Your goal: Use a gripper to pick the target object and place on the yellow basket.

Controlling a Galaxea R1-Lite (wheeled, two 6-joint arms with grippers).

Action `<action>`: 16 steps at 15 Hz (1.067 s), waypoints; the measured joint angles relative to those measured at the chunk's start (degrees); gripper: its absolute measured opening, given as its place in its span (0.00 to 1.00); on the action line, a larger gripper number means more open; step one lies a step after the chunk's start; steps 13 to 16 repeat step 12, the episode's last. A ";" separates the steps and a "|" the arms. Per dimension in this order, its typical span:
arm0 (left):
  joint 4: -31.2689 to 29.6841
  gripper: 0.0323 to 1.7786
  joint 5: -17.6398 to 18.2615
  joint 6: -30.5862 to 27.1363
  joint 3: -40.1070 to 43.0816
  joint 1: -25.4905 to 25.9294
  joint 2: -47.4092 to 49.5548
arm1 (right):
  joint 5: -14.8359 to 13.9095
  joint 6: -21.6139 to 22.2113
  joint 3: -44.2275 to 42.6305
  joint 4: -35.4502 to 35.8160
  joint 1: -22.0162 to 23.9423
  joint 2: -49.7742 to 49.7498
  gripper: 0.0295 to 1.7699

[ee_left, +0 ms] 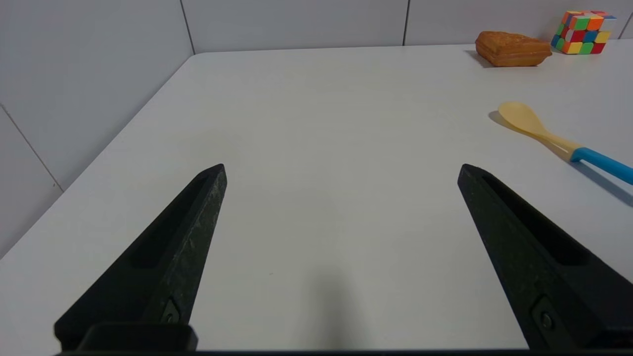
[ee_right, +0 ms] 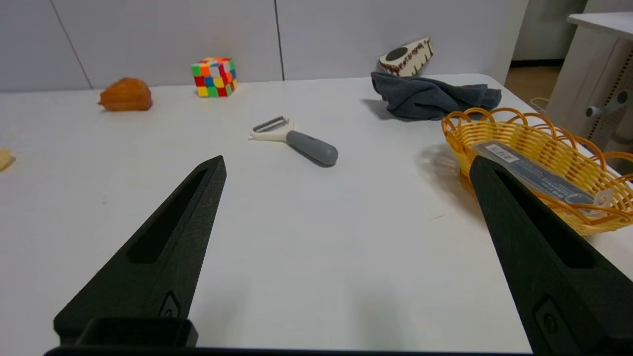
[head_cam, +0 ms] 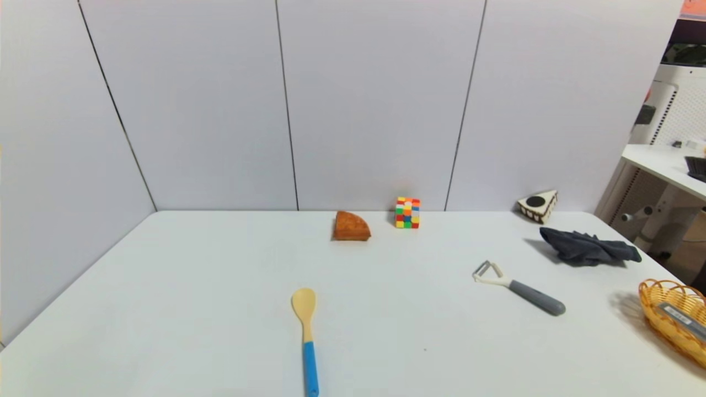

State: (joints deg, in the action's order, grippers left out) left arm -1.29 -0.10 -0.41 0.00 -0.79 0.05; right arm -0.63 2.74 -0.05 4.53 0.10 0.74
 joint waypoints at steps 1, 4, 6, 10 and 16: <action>0.00 0.95 0.00 0.00 0.00 0.00 0.00 | -0.38 0.41 0.00 -0.02 0.00 -0.37 0.96; 0.00 0.95 0.02 0.00 0.00 0.00 0.00 | -0.22 -0.24 0.02 -0.18 0.00 -0.84 0.96; 0.00 0.95 0.05 -0.02 0.00 0.00 0.00 | 0.23 -1.65 0.02 -0.13 0.00 -0.85 0.96; 0.00 0.95 0.02 0.00 0.00 0.00 0.00 | 1.60 -6.70 0.05 -0.22 0.00 -0.85 0.96; 0.00 0.95 0.02 -0.02 0.00 0.00 0.00 | 1.57 -6.60 0.05 -0.71 0.00 -0.85 0.96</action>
